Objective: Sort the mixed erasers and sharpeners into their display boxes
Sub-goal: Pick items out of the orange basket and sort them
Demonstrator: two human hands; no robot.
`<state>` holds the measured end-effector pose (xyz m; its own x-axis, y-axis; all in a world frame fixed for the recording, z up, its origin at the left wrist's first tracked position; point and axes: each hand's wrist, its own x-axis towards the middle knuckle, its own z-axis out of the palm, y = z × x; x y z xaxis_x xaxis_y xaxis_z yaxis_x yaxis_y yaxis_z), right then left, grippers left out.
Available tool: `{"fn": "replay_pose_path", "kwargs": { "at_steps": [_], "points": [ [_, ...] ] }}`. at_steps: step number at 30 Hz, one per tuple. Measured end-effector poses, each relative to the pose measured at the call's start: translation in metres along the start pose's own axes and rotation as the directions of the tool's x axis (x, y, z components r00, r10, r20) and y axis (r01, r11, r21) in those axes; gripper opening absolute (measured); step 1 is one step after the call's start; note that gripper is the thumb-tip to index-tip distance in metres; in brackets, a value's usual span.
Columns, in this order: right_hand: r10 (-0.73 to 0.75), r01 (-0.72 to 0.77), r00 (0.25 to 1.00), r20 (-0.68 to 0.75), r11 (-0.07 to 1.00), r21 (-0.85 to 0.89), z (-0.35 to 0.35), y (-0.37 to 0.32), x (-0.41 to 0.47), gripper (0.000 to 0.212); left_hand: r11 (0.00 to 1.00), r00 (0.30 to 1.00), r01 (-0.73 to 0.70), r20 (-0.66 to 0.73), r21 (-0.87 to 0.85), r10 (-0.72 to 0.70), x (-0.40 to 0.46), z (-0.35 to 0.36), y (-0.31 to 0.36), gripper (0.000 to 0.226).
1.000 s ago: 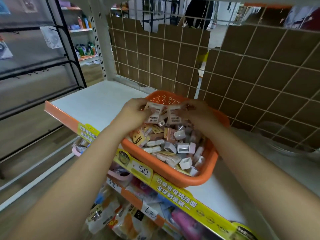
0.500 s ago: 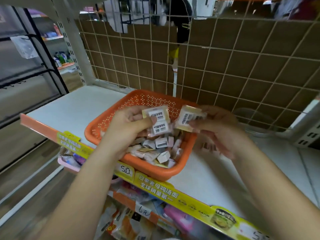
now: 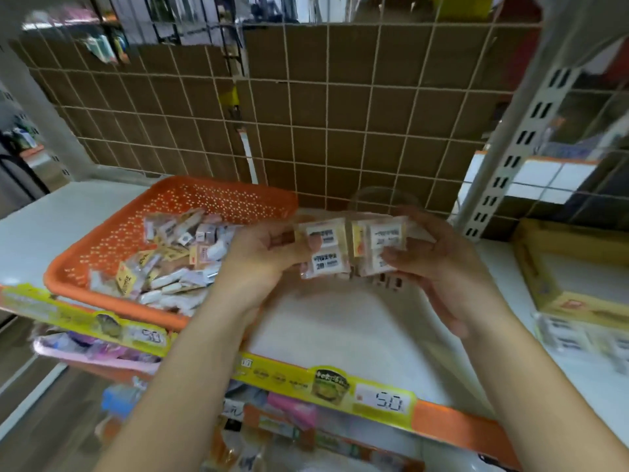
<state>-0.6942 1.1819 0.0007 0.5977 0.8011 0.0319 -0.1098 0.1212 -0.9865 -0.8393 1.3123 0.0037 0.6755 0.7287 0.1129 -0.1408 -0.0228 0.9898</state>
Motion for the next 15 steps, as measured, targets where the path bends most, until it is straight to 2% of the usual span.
{"fn": "replay_pose_path", "kwargs": {
  "at_steps": [2,4,15],
  "points": [
    [0.005,-0.005,0.999,-0.034,1.0,0.026,-0.023,-0.002,-0.012,0.066,0.999,0.999,0.029,0.016,-0.017,-0.029,0.0,0.023,-0.007,0.028],
    [0.011,-0.01,0.997,-0.07,1.0,0.027,-0.048,-0.003,-0.024,0.061,0.998,0.997,0.059,0.043,-0.014,-0.059,-0.003,0.05,-0.013,0.032],
    [0.079,-0.11,0.954,-0.288,0.99,-0.091,-0.188,-0.002,-0.099,0.045,0.979,0.952,0.203,0.233,-0.006,-0.196,-0.035,0.194,-0.047,0.025]
  ]
}}
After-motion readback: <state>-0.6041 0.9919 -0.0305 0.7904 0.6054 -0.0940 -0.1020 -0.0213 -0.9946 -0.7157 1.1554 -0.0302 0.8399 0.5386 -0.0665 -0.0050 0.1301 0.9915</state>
